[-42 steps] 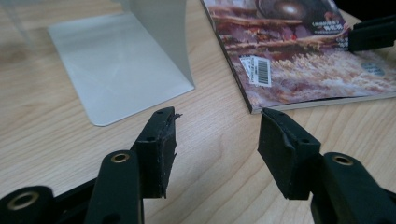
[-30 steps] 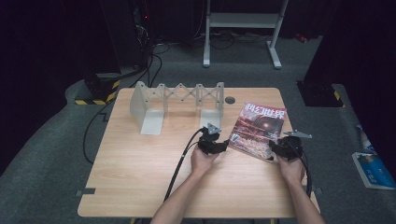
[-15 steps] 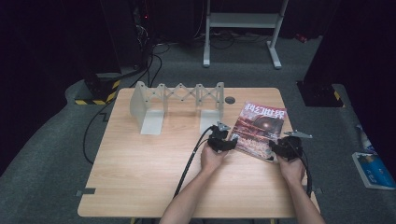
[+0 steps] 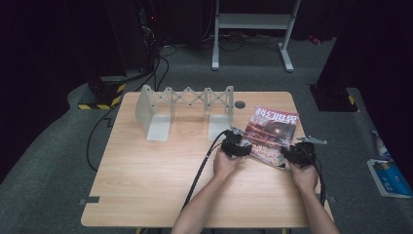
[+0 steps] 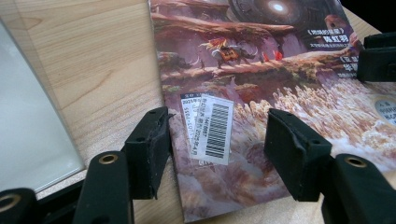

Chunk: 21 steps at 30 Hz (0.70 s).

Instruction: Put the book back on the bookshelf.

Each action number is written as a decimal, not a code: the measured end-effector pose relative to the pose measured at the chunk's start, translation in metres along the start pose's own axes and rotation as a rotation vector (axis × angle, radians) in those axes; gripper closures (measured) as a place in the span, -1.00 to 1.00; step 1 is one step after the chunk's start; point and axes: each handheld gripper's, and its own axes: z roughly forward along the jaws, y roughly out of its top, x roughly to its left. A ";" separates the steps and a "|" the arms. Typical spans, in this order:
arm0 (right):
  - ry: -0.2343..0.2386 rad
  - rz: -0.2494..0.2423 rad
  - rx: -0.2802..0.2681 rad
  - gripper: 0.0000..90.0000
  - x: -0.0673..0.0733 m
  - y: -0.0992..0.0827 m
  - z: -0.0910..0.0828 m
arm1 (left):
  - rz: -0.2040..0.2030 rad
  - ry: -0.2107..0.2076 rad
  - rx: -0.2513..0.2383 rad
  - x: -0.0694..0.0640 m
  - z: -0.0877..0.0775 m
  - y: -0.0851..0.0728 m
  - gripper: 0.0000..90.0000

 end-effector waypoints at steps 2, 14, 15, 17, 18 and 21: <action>0.000 0.001 0.001 0.15 0.000 0.000 0.000 | 0.009 0.008 0.003 -0.002 0.000 0.000 -0.10; -0.003 -0.011 -0.002 0.18 0.004 -0.004 -0.004 | 0.031 0.008 0.015 -0.005 -0.007 -0.006 -0.06; -0.002 -0.010 -0.005 0.18 0.004 -0.005 -0.004 | 0.032 0.006 0.016 -0.005 -0.008 -0.006 -0.05; -0.001 -0.012 -0.006 0.18 0.004 -0.006 -0.005 | 0.030 0.005 0.014 -0.006 -0.008 -0.007 -0.05; -0.005 -0.016 -0.012 0.18 0.005 -0.008 -0.007 | 0.039 0.004 0.017 -0.006 -0.009 -0.008 -0.04; -0.005 -0.017 -0.010 0.18 0.007 -0.010 -0.009 | 0.042 0.003 0.019 -0.007 -0.011 -0.010 -0.04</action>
